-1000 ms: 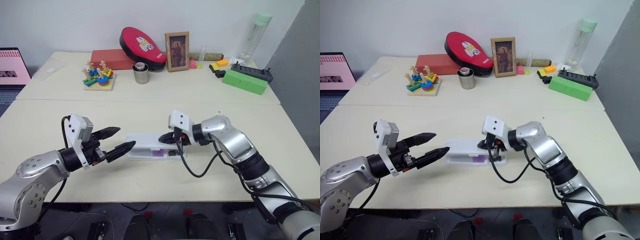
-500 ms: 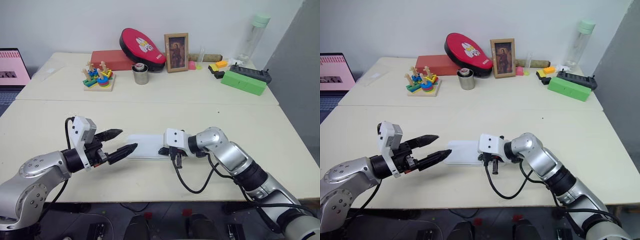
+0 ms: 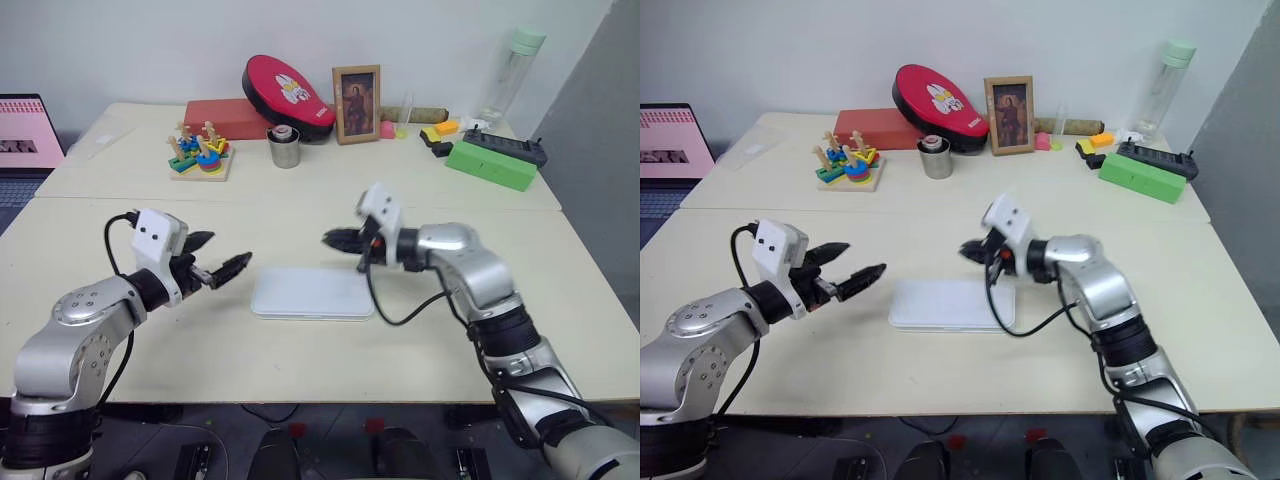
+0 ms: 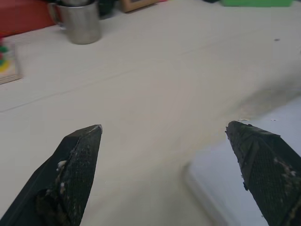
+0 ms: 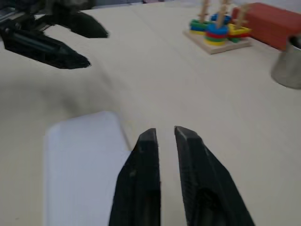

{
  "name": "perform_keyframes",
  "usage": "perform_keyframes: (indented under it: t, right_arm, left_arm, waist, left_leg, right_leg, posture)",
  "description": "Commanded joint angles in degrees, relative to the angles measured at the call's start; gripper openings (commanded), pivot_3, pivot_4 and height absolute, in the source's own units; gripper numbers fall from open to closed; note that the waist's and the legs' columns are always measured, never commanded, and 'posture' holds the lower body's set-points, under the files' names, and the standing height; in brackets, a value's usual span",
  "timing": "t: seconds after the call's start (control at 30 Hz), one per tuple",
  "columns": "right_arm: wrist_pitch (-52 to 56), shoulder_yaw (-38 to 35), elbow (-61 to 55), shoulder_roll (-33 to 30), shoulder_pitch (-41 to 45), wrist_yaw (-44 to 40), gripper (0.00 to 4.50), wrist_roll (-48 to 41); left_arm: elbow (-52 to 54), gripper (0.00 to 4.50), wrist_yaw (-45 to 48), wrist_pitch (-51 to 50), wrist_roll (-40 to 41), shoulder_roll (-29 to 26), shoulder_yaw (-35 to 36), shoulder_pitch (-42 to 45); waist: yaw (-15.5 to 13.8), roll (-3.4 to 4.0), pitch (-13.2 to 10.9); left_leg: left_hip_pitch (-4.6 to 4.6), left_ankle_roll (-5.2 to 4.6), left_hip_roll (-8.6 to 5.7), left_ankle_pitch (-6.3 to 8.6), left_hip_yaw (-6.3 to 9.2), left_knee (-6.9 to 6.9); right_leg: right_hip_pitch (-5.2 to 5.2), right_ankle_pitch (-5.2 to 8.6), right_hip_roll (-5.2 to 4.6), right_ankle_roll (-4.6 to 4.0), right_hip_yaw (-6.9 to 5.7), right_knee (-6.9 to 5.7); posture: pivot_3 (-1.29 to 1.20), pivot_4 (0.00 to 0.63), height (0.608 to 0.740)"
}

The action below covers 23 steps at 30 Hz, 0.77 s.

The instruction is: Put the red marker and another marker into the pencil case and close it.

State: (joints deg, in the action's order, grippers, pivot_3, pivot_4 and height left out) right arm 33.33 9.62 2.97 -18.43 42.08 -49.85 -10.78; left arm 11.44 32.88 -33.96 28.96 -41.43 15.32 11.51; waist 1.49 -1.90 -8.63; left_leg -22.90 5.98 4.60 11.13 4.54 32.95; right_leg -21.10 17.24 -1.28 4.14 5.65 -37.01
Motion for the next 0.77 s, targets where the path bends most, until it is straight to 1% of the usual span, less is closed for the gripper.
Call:
perform_keyframes:
  t: [0.03, 0.07, 0.1, 0.13, 0.17, 0.23, 0.43, 0.77]
  right_arm:
    - [1.0, -5.3, -0.1, -4.4, -0.2, 0.1, 1.54, -2.2]
    - [1.3, -6.0, 0.3, -5.6, -0.3, 0.1, 1.68, -2.4]
    - [1.5, -6.6, 0.7, -6.9, -0.5, 0.1, 2.00, -2.4]
    - [1.6, -7.1, 1.0, -7.9, -0.7, 0.1, 2.18, -2.5]
    - [1.6, -7.5, 1.4, -8.7, -0.9, 0.2, 2.51, -2.6]
    - [1.6, -8.2, 2.1, -9.9, -1.6, 0.8, 2.99, -2.5]
    - [2.5, -8.4, 0.8, -11.5, -4.1, 2.2, 4.48, -2.6]
    - [3.9, -8.6, -1.0, -11.4, -5.8, 3.9, 4.48, -3.3]
  left_arm:
    - [-6.3, 4.50, -1.5, 5.1, -3.6, 0.4, 1.5, 3.1]
    - [-8.2, 4.50, -1.2, 5.9, -4.2, 0.2, 1.6, 3.5]
    - [-10.3, 4.50, -0.5, 7.1, -4.9, -0.1, 1.5, 3.9]
    - [-12.0, 4.50, 0.1, 8.1, -5.4, -0.4, 1.5, 4.2]
    - [-13.4, 4.50, 0.6, 8.6, -5.6, -0.6, 1.5, 4.6]
    - [-15.7, 4.50, 2.0, 9.4, -5.7, -0.9, 1.6, 5.4]
    - [-18.8, 4.50, 5.2, 10.2, -6.0, -1.7, 1.3, 6.7]
    - [-19.6, 4.50, 6.6, 9.5, -6.8, -2.2, 1.5, 6.9]
  waist:
    - [0.1, 0.00, 0.0]
    - [0.1, 0.02, 0.0]
    - [0.2, 0.04, 0.0]
    - [0.3, 0.05, 0.0]
    - [0.4, 0.05, 0.0]
    - [0.5, 0.05, 0.0]
    - [0.4, 0.05, 0.0]
    - [0.4, 0.05, 0.0]
  left_leg:
    - [-0.02, 0.00, 0.00, 0.00, 0.00, -0.02]
    - [-0.01, -0.01, 0.00, 0.00, 0.00, -0.02]
    - [-0.01, -0.01, 0.00, 0.01, 0.00, -0.03]
    - [-0.01, -0.01, 0.01, 0.01, 0.00, -0.07]
    - [0.00, -0.02, 0.00, 0.01, 0.00, -0.08]
    - [-0.01, -0.02, 0.01, 0.01, -0.01, -0.09]
    - [-0.01, -0.02, 0.01, 0.01, -0.01, -0.06]
    - [-0.01, -0.02, 0.01, 0.01, -0.01, -0.05]
  right_leg:
    - [0.00, 0.00, 0.00, 0.00, 0.00, 0.00]
    - [-0.01, 0.00, 0.00, 0.00, 0.01, 0.00]
    - [-0.01, 0.00, 0.01, 0.00, 0.01, 0.00]
    - [-0.02, 0.00, 0.01, -0.01, 0.02, 0.01]
    - [-0.02, 0.01, 0.01, -0.01, 0.02, 0.01]
    - [-0.05, 0.01, 0.02, -0.02, 0.03, 0.02]
    - [-0.03, 0.01, 0.02, -0.01, 0.03, -0.01]
    - [-0.02, 0.01, 0.02, 0.00, 0.03, -0.03]
  posture:
    - [0.00, 0.150, 0.740]
    - [0.00, 0.150, 0.740]
    - [0.00, 0.150, 0.740]
    - [0.00, 0.150, 0.740]
    - [0.00, 0.150, 0.740]
    - [0.00, 0.150, 0.740]
    - [0.00, 0.150, 0.740]
    - [0.00, 0.150, 0.740]
